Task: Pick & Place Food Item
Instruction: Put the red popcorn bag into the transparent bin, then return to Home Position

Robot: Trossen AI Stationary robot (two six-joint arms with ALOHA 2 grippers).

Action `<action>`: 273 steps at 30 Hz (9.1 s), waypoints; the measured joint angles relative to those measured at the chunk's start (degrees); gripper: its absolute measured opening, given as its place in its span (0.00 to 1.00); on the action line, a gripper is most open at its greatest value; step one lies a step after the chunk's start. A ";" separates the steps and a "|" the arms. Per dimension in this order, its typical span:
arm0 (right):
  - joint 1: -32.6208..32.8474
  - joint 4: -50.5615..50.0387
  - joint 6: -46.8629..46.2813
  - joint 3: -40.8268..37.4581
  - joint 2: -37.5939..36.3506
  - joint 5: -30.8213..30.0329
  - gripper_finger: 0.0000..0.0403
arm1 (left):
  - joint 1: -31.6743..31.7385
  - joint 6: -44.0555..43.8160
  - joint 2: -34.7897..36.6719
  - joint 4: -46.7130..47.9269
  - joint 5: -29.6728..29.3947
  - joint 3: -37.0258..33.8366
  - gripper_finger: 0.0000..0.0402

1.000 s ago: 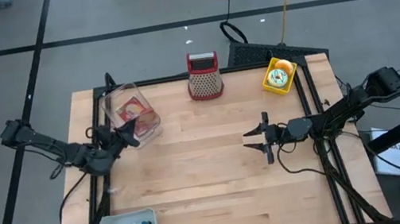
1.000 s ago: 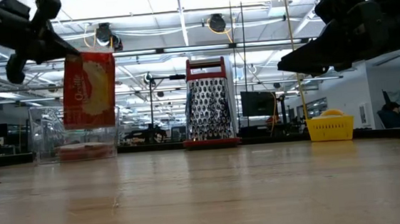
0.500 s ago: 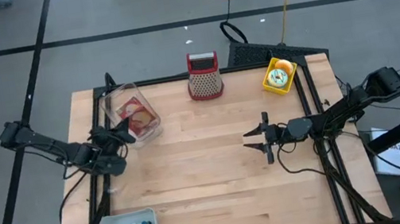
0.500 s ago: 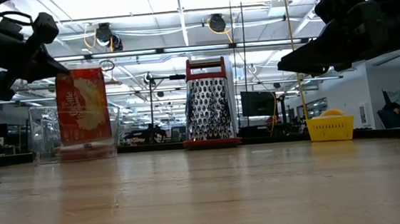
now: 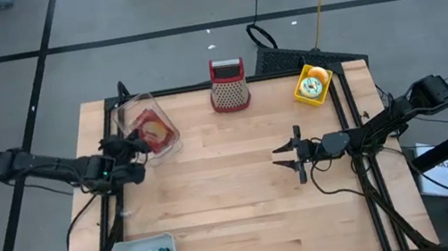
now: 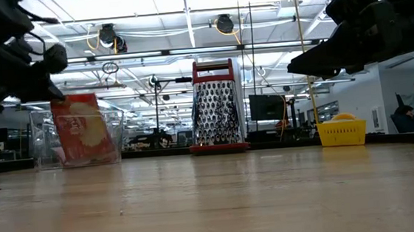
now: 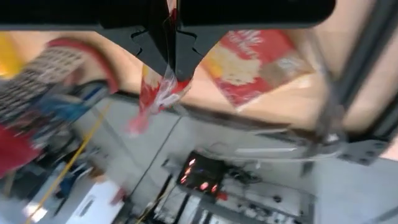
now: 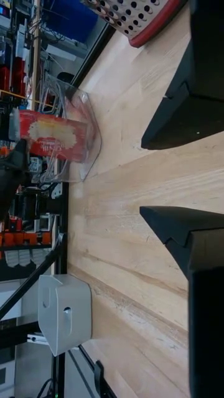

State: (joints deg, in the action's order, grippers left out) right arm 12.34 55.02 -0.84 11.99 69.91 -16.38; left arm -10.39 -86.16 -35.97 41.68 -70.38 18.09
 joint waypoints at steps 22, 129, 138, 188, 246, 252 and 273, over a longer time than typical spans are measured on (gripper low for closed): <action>0.01 0.00 0.00 0.00 0.00 0.00 0.36 | 5.07 25.83 -0.02 -1.99 10.84 5.66 0.59; 0.12 -48.00 1.92 -9.97 -64.61 14.99 0.36 | 3.17 78.32 34.53 -43.75 64.40 -17.16 0.74; 0.15 -48.00 1.95 -9.97 -64.61 14.99 0.37 | 3.17 78.32 34.53 -43.73 64.40 -17.16 0.74; 0.14 -48.00 1.95 -9.97 -64.61 14.99 0.37 | 3.17 78.24 34.53 -43.73 64.40 -17.18 0.74; 0.15 -48.00 1.94 -9.97 -64.60 14.99 0.37 | 3.17 78.26 34.52 -43.73 64.38 -17.18 0.74; 0.15 -48.00 1.94 -9.97 -64.59 14.98 0.36 | 3.18 78.26 34.52 -43.73 64.39 -17.18 0.74; 0.15 -48.00 1.95 -9.97 -64.59 14.99 0.37 | 3.18 78.26 34.51 -43.73 64.40 -17.18 0.74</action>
State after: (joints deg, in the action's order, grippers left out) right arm 12.49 7.03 1.10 2.02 5.32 -1.39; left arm -7.22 -7.90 -1.45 -2.04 -5.98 0.91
